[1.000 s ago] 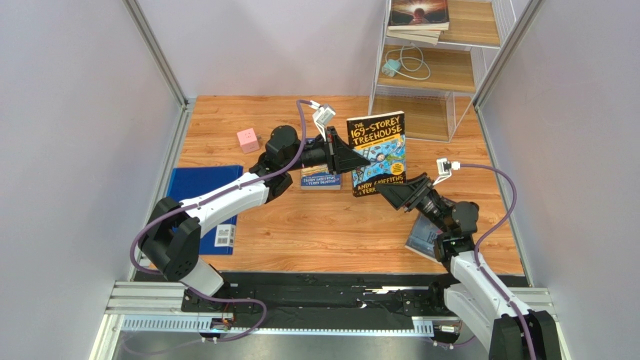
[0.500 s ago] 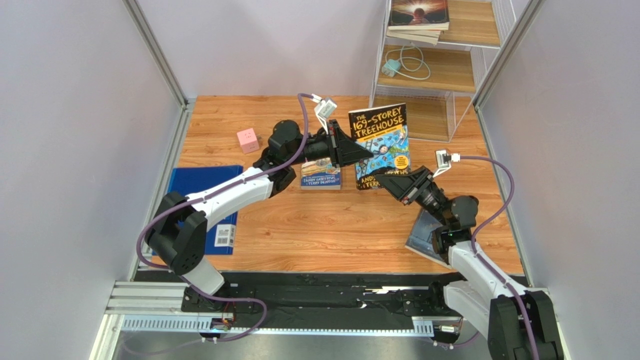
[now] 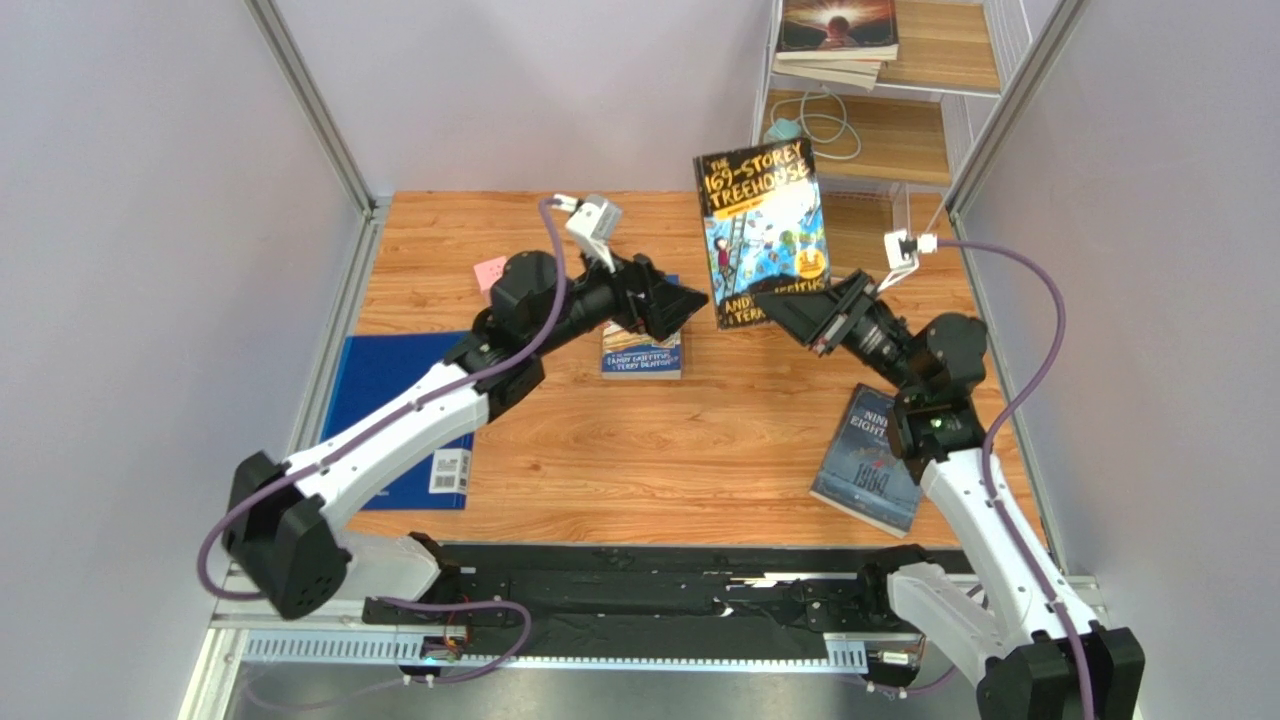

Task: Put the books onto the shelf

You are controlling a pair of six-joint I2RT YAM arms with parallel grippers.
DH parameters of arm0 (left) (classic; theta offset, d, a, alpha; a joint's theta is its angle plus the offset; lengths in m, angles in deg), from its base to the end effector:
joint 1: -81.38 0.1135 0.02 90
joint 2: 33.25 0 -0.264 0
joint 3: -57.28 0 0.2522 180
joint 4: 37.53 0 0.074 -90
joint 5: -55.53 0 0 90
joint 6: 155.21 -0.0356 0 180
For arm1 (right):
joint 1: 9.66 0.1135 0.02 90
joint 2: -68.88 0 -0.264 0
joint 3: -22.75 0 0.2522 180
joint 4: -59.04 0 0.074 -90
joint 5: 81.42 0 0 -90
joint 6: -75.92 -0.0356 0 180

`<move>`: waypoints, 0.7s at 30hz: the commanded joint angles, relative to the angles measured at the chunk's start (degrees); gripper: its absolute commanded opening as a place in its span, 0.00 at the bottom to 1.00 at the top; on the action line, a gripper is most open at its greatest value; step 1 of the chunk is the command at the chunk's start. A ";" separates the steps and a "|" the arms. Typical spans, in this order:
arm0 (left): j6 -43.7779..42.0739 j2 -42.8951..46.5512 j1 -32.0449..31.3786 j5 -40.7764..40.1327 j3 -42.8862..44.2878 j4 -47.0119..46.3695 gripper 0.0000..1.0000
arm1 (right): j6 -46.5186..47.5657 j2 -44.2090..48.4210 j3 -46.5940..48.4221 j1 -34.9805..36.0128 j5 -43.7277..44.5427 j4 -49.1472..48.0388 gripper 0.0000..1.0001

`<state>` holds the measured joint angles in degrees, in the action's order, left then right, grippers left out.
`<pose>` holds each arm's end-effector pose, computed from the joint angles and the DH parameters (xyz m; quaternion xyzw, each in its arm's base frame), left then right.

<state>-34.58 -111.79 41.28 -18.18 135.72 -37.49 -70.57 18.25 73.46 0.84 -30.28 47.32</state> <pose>0.2444 -0.2189 0.3715 0.1576 0.6902 -0.4864 0.5121 0.1968 0.0592 0.3387 -0.0053 0.6483 0.5788 0.4945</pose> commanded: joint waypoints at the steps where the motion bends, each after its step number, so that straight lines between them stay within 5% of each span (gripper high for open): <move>1: -4.00 7.17 0.11 -10.05 -11.73 2.14 1.00 | 6.74 -2.53 15.67 0.31 2.72 13.66 0.00; 9: -2.60 2.18 -2.88 -9.62 -25.21 -3.77 0.99 | 6.21 -15.27 39.58 -2.50 4.57 27.13 0.00; 21: -2.68 -17.95 -14.91 -12.69 -23.82 -14.84 1.00 | 7.72 -32.93 75.34 -9.70 5.80 47.05 0.00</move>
<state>-36.20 -125.76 29.19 -28.73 109.80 -45.64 -62.44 -10.95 136.94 -5.96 -25.79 88.96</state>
